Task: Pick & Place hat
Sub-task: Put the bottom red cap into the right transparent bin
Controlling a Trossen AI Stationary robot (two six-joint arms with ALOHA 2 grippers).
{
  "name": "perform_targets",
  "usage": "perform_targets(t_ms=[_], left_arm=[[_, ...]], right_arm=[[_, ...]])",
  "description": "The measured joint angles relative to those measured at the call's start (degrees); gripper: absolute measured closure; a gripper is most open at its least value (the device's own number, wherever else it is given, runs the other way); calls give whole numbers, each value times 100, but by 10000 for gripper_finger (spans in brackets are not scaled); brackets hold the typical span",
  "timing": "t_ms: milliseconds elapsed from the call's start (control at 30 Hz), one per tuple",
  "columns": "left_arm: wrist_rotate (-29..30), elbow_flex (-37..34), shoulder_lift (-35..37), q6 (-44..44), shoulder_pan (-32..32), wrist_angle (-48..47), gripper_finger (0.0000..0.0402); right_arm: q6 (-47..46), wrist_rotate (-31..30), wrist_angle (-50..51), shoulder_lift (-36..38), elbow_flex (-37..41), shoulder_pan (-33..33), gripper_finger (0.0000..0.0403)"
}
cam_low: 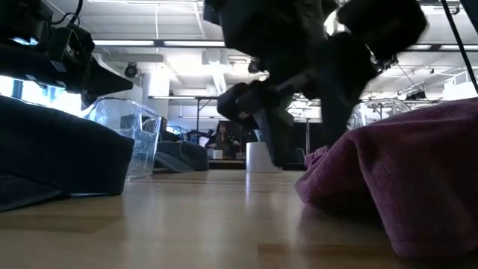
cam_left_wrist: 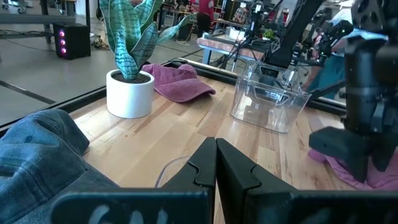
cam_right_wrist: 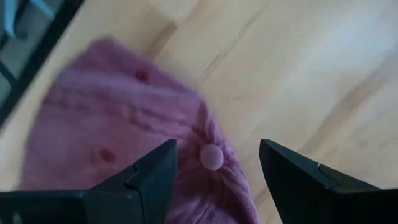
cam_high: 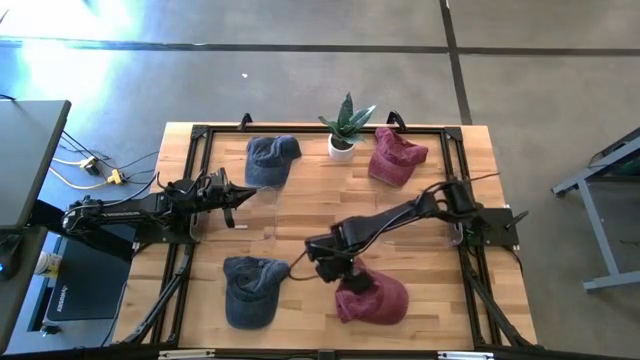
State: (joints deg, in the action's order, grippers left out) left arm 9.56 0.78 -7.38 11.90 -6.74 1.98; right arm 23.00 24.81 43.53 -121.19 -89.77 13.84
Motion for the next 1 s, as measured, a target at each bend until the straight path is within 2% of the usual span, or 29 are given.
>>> perform_targets(t_ms=[167,400,500,600,667,800,867,933,1000], left_arm=[[-2,0,0,0,0,0,401],[-4,0,-1,0,0,-2,401],[-2,0,0,0,0,-2,401],[-2,0,0,0,0,-2,401],[-2,0,0,0,0,-2,401],[-2,0,0,-1,0,-1,401],[0,0,0,0,0,-2,401],[0,0,0,-2,0,-2,401],[-2,0,0,0,0,0,401]], right_arm=[[527,-338,-98,2,287,96,185],[975,-494,-722,53,894,92,221],[977,-515,-875,55,1056,100,268],[810,-433,-782,49,1051,91,348],[619,-251,-519,61,928,66,387],[52,266,370,251,465,-61,376],[-172,524,687,495,69,-252,384],[-308,406,1119,708,-261,-445,395],[-444,-243,1433,898,-488,-609,394]])
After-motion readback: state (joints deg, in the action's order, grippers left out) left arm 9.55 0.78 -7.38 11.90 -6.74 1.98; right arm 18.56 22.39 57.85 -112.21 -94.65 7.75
